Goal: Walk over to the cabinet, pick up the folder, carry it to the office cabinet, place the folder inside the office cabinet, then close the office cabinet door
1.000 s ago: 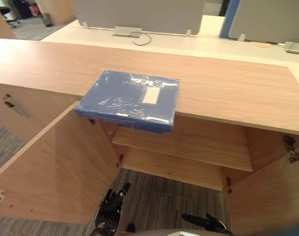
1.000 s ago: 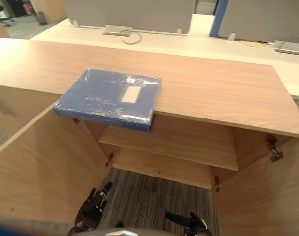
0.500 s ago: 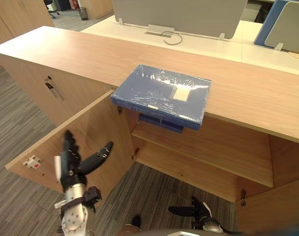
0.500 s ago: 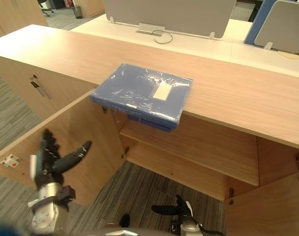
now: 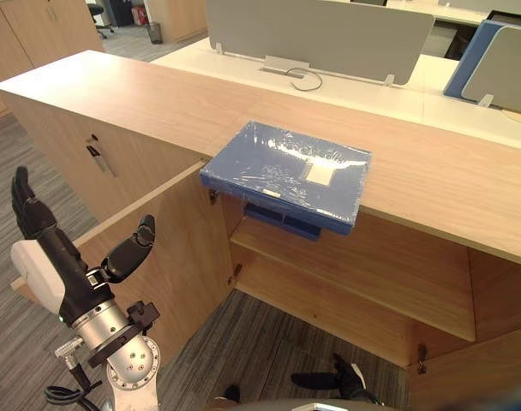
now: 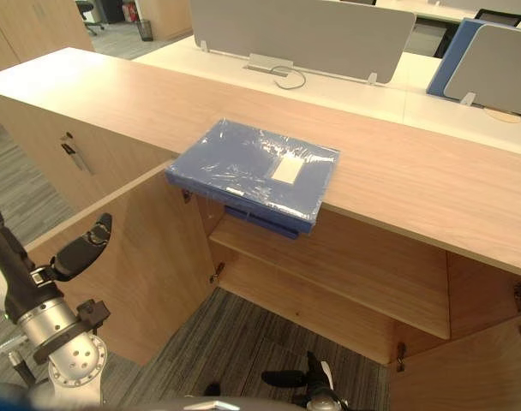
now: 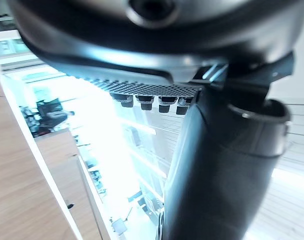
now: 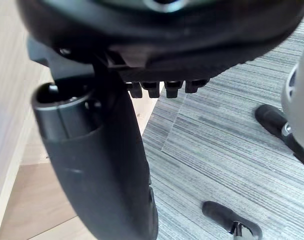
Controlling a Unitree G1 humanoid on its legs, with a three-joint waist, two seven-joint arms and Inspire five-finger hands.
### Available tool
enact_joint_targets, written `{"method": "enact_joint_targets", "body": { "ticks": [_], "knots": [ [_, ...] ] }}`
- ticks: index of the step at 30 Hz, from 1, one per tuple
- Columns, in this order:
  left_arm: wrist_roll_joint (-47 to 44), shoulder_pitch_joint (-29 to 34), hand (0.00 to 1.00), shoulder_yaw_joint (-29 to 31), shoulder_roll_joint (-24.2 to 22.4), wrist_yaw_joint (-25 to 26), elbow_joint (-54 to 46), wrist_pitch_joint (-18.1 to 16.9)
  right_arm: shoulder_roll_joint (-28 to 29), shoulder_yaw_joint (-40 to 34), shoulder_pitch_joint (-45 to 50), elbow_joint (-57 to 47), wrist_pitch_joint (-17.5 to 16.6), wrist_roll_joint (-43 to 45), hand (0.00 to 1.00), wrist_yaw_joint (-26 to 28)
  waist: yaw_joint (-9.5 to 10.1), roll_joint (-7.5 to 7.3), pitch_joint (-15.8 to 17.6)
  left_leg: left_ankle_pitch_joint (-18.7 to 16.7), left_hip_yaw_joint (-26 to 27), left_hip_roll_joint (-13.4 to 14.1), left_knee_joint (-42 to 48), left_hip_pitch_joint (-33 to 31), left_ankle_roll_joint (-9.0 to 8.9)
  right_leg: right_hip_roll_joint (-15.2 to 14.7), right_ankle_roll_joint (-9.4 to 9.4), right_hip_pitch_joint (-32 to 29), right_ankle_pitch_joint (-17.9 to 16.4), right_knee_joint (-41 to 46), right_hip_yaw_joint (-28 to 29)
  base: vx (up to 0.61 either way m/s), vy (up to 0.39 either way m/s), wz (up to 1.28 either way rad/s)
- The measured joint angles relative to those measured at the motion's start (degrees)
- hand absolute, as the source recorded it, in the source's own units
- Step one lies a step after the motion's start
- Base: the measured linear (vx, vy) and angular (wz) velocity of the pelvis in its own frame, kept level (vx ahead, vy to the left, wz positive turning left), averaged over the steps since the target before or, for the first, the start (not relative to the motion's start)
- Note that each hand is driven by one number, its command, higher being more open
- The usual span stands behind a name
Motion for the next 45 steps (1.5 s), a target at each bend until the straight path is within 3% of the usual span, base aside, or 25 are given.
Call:
{"method": "enact_joint_targets", "body": {
  "ticks": [8, 15, 25, 33, 37, 45],
  "knots": [
    [9.44, -5.18, 1.0, -2.34, 9.35, -2.16, 1.45, -0.02, -3.52, 1.39, -1.04, 3.0, -1.04, -0.55, 1.0, 0.42, -0.2, 0.48, -0.34, 0.25, 1.14, 0.99, -0.04, -0.69, -0.33, 1.67, -0.57, -0.62, 1.08, -2.55, 1.4, 0.0, -0.017, -0.08],
    [10.48, -5.49, 1.0, -4.19, 14.15, -4.53, 3.19, -0.7, -4.31, 1.39, -1.04, 3.42, -1.37, -2.19, 1.0, 0.78, -0.33, 0.6, -0.29, 0.53, 2.45, 1.76, -0.04, -0.56, -0.78, 2.29, -1.18, -1.63, 1.31, -2.58, 3.34, -0.02, 0.001, -0.14],
    [12.27, -7.52, 1.0, -10.74, 23.05, -9.78, 9.95, -4.39, -5.37, 1.43, -0.76, 3.42, -1.42, -2.4, 1.0, 1.74, -0.67, 0.97, -0.07, 0.95, 4.66, 2.85, -1.0, 0.14, -0.92, 2.68, -1.81, -3.4, 2.06, -2.14, 6.46, -0.05, 0.019, -0.14],
    [12.64, -10.57, 1.0, -12.67, 25.72, -10.7, 13.97, -4.46, -5.5, 1.37, -0.57, 2.82, -1.55, -4.41, 1.0, 1.79, -1.96, 0.78, -0.03, 0.98, 6.17, 3.05, -1.0, 0.34, -0.9, 2.57, -1.86, -4.22, 2.19, -1.65, 8.05, -0.01, 0.013, -0.1],
    [14.7, -15.15, 1.0, -14.74, 27.52, -10.73, 17.89, -4.27, -5.49, 1.36, -0.56, 2.57, -1.71, -4.42, 1.0, 1.8, -2.54, 0.63, 0.08, 1.01, 7.03, 3.42, -1.02, 0.76, -0.95, 2.83, -2.09, -4.49, 2.3, -1.53, 9.06, -0.02, 0.004, -0.12],
    [16.66, -19.34, 1.0, -14.69, 27.89, -10.16, 20.33, -2.4, -5.47, 1.14, -0.58, 1.65, -1.87, -4.41, 1.0, 1.72, -3.74, 0.3, 0.33, 1.02, 9.58, 4.2, -1.3, 1.45, -0.95, 3.65, -2.82, -5.68, 3.12, -1.65, 11.86, -0.03, 0.016, -0.19]
  ]
}}
